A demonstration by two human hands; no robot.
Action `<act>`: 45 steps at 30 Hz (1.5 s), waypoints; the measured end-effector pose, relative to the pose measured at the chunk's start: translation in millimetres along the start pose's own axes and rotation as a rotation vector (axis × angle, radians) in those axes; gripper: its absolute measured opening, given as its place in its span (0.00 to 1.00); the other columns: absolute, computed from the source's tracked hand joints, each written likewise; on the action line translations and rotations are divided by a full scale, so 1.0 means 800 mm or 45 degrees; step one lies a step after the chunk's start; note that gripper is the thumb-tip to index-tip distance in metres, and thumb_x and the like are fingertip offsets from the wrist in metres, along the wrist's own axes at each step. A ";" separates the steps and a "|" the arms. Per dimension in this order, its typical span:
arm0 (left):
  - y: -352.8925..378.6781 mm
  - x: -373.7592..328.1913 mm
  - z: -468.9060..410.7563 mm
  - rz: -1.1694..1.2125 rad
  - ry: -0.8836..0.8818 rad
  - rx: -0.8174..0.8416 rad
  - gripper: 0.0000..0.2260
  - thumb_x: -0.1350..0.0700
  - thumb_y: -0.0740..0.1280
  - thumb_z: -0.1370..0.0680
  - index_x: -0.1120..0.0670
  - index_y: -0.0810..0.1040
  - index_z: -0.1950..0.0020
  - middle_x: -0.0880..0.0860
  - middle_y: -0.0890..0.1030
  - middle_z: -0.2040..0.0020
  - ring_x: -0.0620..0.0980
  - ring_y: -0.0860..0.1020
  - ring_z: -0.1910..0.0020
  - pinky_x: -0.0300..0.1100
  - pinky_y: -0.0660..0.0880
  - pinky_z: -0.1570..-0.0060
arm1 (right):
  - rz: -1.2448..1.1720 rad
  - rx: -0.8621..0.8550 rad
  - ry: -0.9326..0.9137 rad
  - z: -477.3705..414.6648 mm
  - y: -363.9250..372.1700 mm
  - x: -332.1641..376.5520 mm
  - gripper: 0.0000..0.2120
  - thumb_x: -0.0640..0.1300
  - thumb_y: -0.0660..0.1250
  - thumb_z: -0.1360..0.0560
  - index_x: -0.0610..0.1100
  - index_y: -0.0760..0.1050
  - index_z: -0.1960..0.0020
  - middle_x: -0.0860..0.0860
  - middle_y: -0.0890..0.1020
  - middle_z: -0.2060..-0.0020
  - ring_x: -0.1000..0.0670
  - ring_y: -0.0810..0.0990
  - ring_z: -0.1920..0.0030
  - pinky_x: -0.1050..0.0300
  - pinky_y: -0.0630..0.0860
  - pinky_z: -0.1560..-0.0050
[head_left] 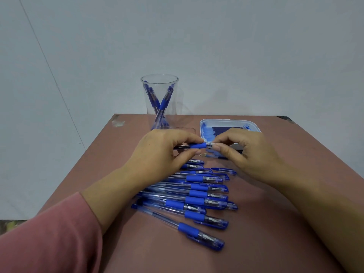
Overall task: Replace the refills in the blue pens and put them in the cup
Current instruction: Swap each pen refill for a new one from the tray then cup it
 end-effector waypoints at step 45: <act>-0.002 0.004 -0.001 -0.014 -0.066 0.007 0.11 0.49 0.72 0.26 0.44 0.83 0.44 0.39 0.84 0.54 0.37 0.80 0.56 0.38 0.80 0.57 | 0.184 0.367 0.222 0.007 -0.034 -0.014 0.13 0.50 0.75 0.30 0.64 0.75 0.52 0.62 0.80 0.58 0.57 0.78 0.55 0.57 0.77 0.54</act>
Point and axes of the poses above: each hand's wrist, its own z-axis away from the middle knuckle, its own y-axis out of the palm, x = y × z, the point moved 1 cm from there along -z, towards the middle knuckle
